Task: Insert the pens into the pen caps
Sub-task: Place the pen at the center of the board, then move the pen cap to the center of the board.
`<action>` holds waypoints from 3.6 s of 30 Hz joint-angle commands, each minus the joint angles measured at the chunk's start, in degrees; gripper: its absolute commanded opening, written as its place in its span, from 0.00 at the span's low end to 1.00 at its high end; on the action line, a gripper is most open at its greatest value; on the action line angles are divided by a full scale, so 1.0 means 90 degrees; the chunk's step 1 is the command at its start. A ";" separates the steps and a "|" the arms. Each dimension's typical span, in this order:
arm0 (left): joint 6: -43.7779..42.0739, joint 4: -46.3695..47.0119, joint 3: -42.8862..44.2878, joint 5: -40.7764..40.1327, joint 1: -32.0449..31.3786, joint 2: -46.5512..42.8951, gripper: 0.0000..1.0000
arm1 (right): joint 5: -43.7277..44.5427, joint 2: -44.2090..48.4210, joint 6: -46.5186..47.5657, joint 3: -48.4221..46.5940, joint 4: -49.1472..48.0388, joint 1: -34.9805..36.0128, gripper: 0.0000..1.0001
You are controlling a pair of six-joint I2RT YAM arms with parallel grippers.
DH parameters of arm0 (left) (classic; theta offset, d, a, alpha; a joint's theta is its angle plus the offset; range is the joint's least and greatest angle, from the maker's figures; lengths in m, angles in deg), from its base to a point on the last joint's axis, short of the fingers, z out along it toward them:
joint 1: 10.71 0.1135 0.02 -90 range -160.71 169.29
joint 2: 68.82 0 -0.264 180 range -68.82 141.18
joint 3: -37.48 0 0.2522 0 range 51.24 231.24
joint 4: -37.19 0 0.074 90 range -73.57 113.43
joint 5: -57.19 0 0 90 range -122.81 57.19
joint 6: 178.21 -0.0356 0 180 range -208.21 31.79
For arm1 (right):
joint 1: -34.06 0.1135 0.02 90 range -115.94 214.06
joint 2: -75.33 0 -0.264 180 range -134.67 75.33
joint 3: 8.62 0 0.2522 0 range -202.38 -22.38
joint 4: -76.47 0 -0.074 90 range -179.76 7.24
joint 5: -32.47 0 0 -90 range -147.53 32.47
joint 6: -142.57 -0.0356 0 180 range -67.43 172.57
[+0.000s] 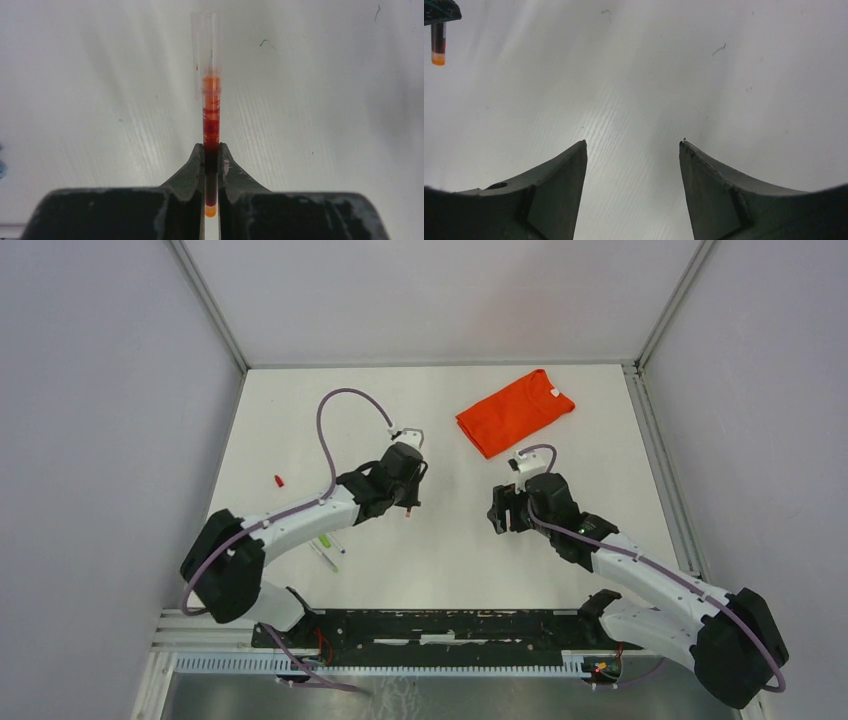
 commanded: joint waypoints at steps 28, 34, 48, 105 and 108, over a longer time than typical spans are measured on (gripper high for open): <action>0.1791 0.0271 0.0577 0.0328 -0.0244 0.2174 0.34 | 0.0738 0.1178 -0.1122 0.1109 -0.0005 -0.0019 0.75; 0.1491 0.0305 0.0476 0.0137 -0.0241 0.1416 0.45 | 0.0755 0.1225 -0.1114 0.1111 -0.0006 -0.0013 0.75; 0.0727 -0.0200 0.0283 -0.0905 -0.0211 -0.0420 0.53 | 0.1549 0.1062 -0.0183 0.0341 0.0311 -0.0019 0.78; 0.1940 -0.2072 -0.1144 -0.1661 0.2457 -0.3333 0.66 | 0.1140 -0.0239 0.0218 -0.0649 0.0802 -0.0022 0.93; 0.1930 -0.2082 -0.1149 -0.1689 0.2451 -0.3368 0.66 | 0.1106 -0.0230 0.0162 -0.0610 0.0782 -0.0030 0.93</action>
